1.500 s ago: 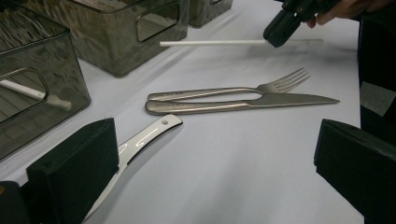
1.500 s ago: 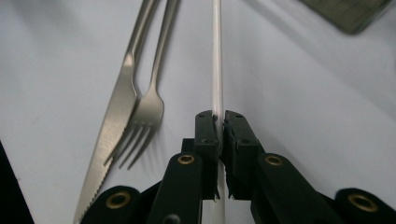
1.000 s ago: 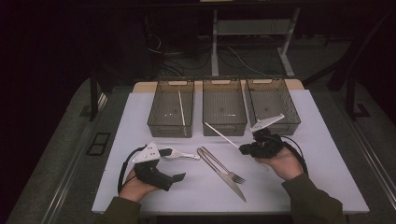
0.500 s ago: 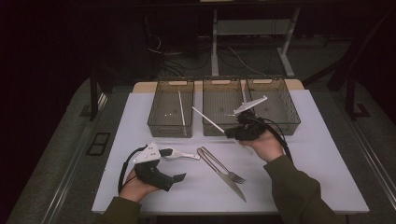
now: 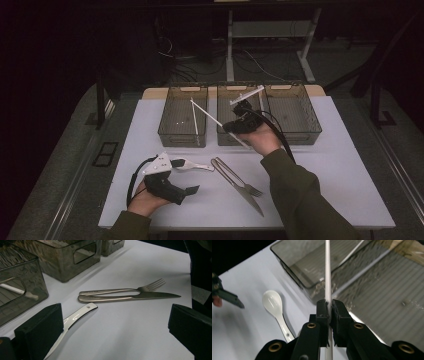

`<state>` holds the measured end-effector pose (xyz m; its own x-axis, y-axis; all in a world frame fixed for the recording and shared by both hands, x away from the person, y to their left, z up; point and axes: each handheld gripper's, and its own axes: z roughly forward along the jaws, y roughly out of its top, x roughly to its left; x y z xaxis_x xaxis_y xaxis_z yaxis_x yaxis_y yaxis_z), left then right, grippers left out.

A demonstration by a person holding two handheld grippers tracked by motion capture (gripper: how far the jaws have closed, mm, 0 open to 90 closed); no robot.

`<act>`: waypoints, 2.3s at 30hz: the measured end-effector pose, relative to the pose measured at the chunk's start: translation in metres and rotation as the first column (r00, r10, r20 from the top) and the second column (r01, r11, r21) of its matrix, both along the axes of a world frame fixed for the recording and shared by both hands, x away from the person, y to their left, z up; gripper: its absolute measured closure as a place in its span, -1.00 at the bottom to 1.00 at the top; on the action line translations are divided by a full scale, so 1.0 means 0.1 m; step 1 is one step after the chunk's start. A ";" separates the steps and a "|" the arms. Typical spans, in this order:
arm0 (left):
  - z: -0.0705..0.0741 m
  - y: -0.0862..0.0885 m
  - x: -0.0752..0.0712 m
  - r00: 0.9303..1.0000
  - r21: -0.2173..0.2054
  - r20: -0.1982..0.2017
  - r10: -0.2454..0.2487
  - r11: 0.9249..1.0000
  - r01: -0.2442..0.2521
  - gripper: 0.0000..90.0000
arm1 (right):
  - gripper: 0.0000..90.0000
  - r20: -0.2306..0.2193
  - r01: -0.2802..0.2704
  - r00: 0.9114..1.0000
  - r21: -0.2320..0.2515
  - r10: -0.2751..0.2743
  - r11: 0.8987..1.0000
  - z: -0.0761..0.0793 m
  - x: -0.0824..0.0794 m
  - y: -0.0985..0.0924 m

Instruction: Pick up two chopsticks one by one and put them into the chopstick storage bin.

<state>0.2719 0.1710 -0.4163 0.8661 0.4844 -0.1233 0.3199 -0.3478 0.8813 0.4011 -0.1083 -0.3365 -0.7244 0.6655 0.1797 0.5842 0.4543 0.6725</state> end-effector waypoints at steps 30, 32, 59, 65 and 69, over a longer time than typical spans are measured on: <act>0.01 0.01 0.01 1.000 -0.015 -0.002 -0.014 1.000 0.014 -1.00 | 0.87 -0.012 0.051 0.999 0.010 -0.051 0.999 -0.01 0.84 1.13; 0.01 0.01 0.01 1.000 -0.018 -0.006 -0.012 1.000 0.012 -1.00 | 0.87 -0.016 0.062 0.998 0.006 -0.062 0.998 -0.05 0.87 1.18; 0.01 0.01 0.01 1.000 -0.018 -0.006 -0.019 1.000 0.019 -1.00 | 0.86 -0.060 0.046 0.997 -0.055 -0.049 0.997 -0.48 0.88 1.43; 0.01 0.01 0.01 1.000 -0.018 -0.006 -0.020 1.000 0.020 -1.00 | 0.85 -0.063 0.036 0.997 -0.083 -0.042 0.996 -0.52 0.88 1.45; 0.01 0.01 0.01 1.000 -0.018 -0.006 -0.021 1.000 0.021 -1.00 | 0.79 -0.063 0.032 0.997 -0.081 -0.038 0.996 -0.52 0.89 1.45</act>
<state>0.2732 0.1718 -0.4156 0.8753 0.4638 -0.1370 0.3179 -0.3384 0.8857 0.4896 0.0362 -0.3888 -0.6891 0.7044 0.1702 0.6416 0.4839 0.5951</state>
